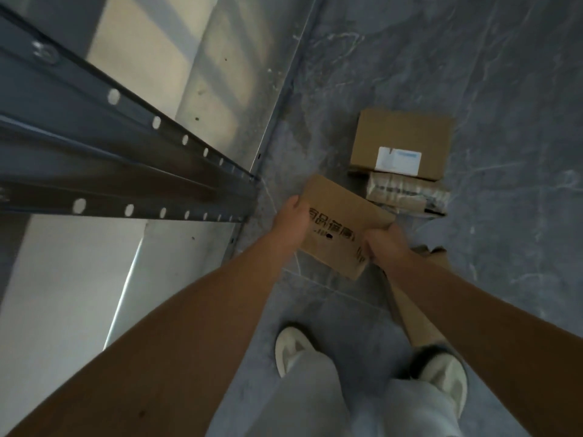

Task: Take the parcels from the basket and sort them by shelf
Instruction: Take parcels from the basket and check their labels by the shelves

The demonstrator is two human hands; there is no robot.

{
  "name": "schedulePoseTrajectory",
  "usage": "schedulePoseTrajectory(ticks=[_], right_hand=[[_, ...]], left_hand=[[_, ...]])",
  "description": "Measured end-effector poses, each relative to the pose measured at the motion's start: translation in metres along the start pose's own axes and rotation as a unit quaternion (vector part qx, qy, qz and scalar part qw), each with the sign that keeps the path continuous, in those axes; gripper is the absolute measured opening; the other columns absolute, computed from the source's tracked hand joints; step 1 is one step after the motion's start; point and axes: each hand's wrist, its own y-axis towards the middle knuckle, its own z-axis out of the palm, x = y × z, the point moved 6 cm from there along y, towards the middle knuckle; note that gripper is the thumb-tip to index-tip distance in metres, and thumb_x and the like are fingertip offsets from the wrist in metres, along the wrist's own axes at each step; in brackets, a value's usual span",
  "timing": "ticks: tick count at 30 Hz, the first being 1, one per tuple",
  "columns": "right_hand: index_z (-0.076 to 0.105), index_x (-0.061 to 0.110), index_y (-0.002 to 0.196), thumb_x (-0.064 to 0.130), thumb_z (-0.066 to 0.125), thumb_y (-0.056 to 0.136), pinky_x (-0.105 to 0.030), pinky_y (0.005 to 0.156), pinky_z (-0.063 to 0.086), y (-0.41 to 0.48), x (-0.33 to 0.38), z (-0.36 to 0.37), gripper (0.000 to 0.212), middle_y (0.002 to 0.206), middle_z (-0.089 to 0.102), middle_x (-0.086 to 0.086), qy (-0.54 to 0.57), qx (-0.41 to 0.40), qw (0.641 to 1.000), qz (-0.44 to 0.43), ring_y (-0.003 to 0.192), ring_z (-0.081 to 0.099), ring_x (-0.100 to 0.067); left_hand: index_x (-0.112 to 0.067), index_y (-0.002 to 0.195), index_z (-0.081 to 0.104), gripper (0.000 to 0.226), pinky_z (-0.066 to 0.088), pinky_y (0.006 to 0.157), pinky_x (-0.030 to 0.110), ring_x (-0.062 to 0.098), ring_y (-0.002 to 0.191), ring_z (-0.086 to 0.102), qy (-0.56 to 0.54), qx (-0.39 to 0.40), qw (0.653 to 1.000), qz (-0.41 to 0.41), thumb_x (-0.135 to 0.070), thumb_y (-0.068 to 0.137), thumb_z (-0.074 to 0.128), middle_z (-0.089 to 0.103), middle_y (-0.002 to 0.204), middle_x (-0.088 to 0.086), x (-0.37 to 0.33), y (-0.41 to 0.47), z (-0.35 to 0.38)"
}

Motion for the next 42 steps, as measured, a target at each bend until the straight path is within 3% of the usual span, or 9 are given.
schedulePoseTrajectory(ticks=[5,15,19,23,26,28,31,37,42], right_hand=[[0.033,0.008,0.138,0.000,0.054,0.081,-0.031,0.055,0.039,-0.077,0.037,-0.031,0.062,0.107,0.050,-0.009,0.042,-0.011,0.999,-0.033,0.082,0.050,-0.021],[0.038,0.014,0.129,0.013,0.048,0.096,-0.015,0.046,0.042,-0.327,0.215,-0.137,0.035,0.099,0.051,0.002,0.038,-0.021,0.979,-0.199,0.077,0.050,-0.006],[0.039,0.009,0.140,0.018,0.048,0.098,-0.028,0.071,0.052,-0.454,0.275,-0.184,0.043,0.120,0.055,-0.007,0.018,-0.021,0.959,-0.283,0.097,0.058,-0.019],[0.050,0.011,0.105,0.026,0.050,0.102,-0.008,0.044,0.044,-0.580,0.322,-0.229,0.016,0.091,0.059,0.000,-0.019,0.023,0.914,-0.404,0.068,0.065,0.001],[0.059,-0.002,0.107,0.041,0.042,0.102,-0.030,0.058,0.059,-0.662,0.344,-0.257,0.046,0.089,0.068,-0.015,-0.043,0.043,0.889,-0.454,0.082,0.071,-0.024],[0.057,0.002,0.116,0.048,0.041,0.100,-0.041,0.069,0.061,-0.702,0.348,-0.265,0.051,0.099,0.068,-0.017,-0.033,0.068,0.879,-0.471,0.086,0.071,-0.029],[0.055,0.019,0.098,0.049,0.045,0.100,-0.031,0.059,0.060,-0.750,0.335,-0.253,0.031,0.090,0.066,-0.004,-0.036,0.111,0.867,-0.484,0.071,0.071,-0.014],[0.053,0.008,0.100,0.029,0.055,0.099,-0.041,0.075,0.061,-0.826,0.308,-0.173,0.022,0.102,0.064,-0.016,-0.136,0.229,0.830,-0.490,0.086,0.069,-0.025],[0.049,0.014,0.130,0.019,0.065,0.093,-0.029,0.069,0.060,-0.888,0.275,-0.101,0.041,0.122,0.059,-0.008,-0.202,0.350,0.757,-0.513,0.101,0.064,-0.021]], left_hand=[[-0.016,0.104,0.059,0.031,0.053,0.089,0.046,0.032,0.095,0.063,-0.054,0.000,0.998,0.013,-0.034,0.097,0.035,0.065,0.100,0.014,-0.040,-0.068,-0.026],[-0.024,0.102,0.063,0.025,0.052,0.071,0.033,0.018,0.084,0.064,-0.128,-0.085,0.978,0.143,-0.027,0.099,0.038,0.068,0.089,0.001,-0.225,-0.290,-0.154],[-0.039,0.082,0.058,0.030,0.038,0.059,0.017,-0.005,0.071,0.052,-0.159,-0.146,0.958,0.187,-0.025,0.101,0.039,0.057,0.078,-0.018,-0.291,-0.403,-0.209],[-0.030,0.089,0.065,0.030,0.042,0.068,0.027,0.006,0.080,0.057,-0.197,-0.206,0.933,0.218,-0.035,0.101,0.038,0.062,0.086,-0.012,-0.334,-0.521,-0.258],[-0.021,0.116,0.069,0.036,0.052,0.092,0.037,0.019,0.103,0.064,-0.223,-0.228,0.916,0.244,-0.036,0.101,0.040,0.070,0.110,0.002,-0.347,-0.600,-0.289],[-0.021,0.117,0.070,0.033,0.054,0.086,0.032,0.017,0.105,0.066,-0.260,-0.244,0.895,0.268,-0.033,0.101,0.043,0.071,0.112,0.001,-0.342,-0.645,-0.307],[-0.032,0.096,0.075,0.026,0.052,0.074,0.026,0.011,0.093,0.068,-0.329,-0.311,0.846,0.282,-0.037,0.098,0.049,0.074,0.097,-0.008,-0.309,-0.710,-0.324],[-0.019,0.091,0.072,0.020,0.051,0.083,0.037,0.023,0.092,0.065,-0.416,-0.404,0.773,0.257,-0.034,0.095,0.058,0.072,0.095,0.008,-0.217,-0.809,-0.362],[-0.010,0.098,0.072,0.021,0.056,0.084,0.032,0.022,0.093,0.066,-0.409,-0.499,0.722,0.251,-0.029,0.094,0.064,0.072,0.096,0.006,-0.129,-0.887,-0.387]])
